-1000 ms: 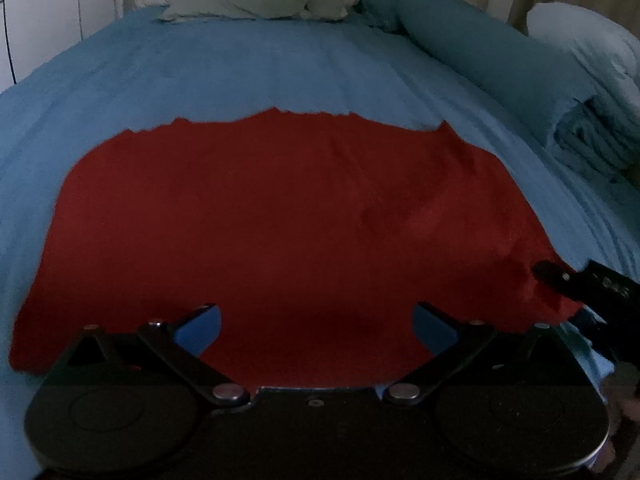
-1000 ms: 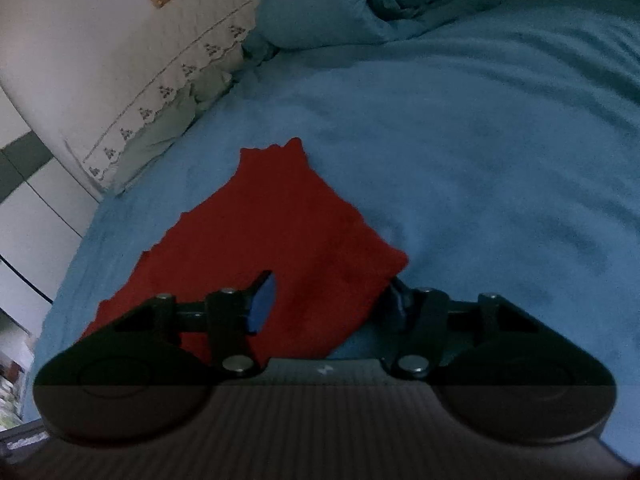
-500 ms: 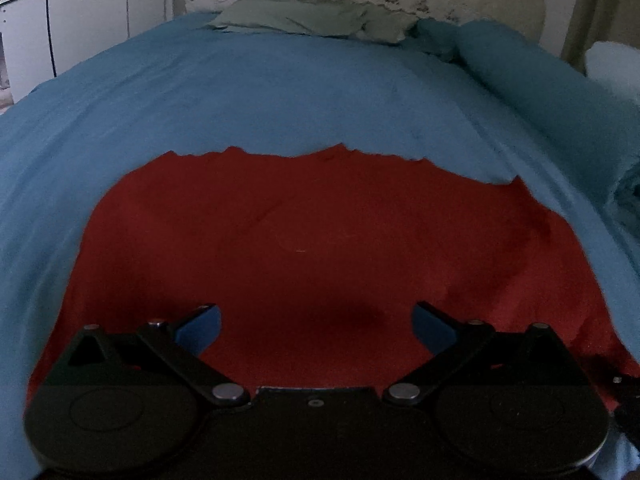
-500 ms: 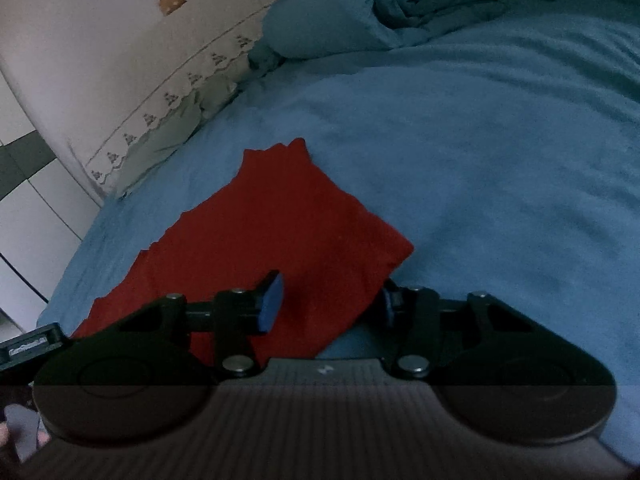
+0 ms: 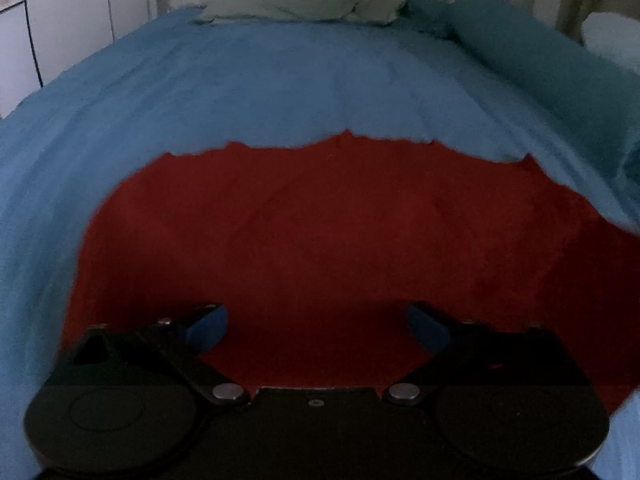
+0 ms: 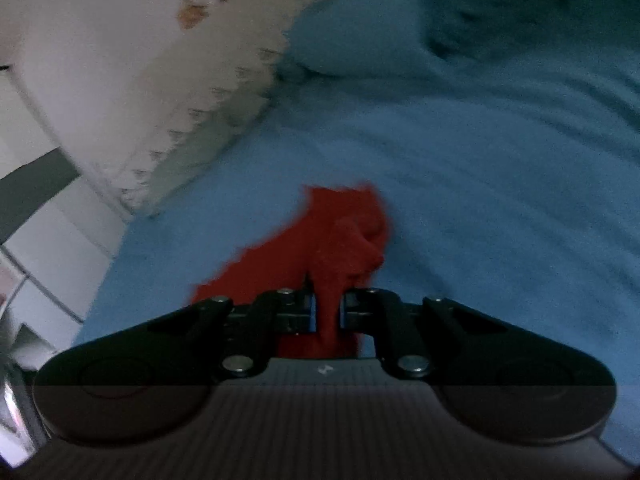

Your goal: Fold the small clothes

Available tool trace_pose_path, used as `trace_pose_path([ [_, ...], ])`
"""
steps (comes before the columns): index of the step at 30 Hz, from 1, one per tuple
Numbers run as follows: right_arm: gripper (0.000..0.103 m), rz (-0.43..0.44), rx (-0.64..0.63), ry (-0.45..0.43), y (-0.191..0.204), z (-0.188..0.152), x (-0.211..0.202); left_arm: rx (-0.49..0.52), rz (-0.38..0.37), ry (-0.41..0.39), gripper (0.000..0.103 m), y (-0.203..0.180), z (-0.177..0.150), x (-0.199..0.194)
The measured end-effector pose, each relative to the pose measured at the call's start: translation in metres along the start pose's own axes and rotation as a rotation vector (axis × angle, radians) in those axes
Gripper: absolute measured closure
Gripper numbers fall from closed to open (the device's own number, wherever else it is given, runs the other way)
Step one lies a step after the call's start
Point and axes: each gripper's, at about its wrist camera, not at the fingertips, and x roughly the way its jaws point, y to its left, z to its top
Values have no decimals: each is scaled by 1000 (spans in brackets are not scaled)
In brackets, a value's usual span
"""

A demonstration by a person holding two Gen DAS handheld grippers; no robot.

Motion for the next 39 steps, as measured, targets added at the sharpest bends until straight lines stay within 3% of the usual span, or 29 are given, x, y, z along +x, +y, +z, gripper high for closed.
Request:
trace_pose_path([
  [3,78,110,-116,-19,65,4,-2,-1,-4,-7,5,32,-2,-25],
  [5,78,228,-230,-21,113,-8,-1,5,16,-19,5,57,-9,-44],
  [8,78,417,-478,12,174,-49,1,2,74,-28,5,96,-27,-67],
  [10,79,507,-663,94,205,-91,11,-29,63,-28,5,122,-44,-75],
  [12,79,508,-804,203,222,-133,28,-56,62,-14,5,139,-61,-76],
  [15,79,426,-951,319,230,-183,55,-78,57,-4,5,150,-83,-72],
  [19,79,453,-898,307,229,-184,55,-34,56,14,5,149,-82,-72],
  [23,76,498,-933,240,241,-180,41,-69,25,15,5,156,-90,-77],
  [25,59,494,-998,280,245,-188,41,-48,34,28,5,154,-91,-77],
  [26,32,491,-1009,310,244,-189,39,-27,47,24,5,152,-91,-79],
  [27,19,497,-1002,308,243,-187,34,-11,54,24,5,150,-91,-81],
  [30,15,495,-879,186,211,-165,6,4,19,3,5,151,-89,-91],
  [33,15,411,-733,156,168,-147,-11,-24,-33,-40,5,155,-86,-103],
  [35,15,324,-708,138,138,-144,-19,-64,-78,-67,5,158,-83,-109],
  [39,15,238,-662,165,92,-146,-26,-150,-160,-111,7,156,-72,-108],
])
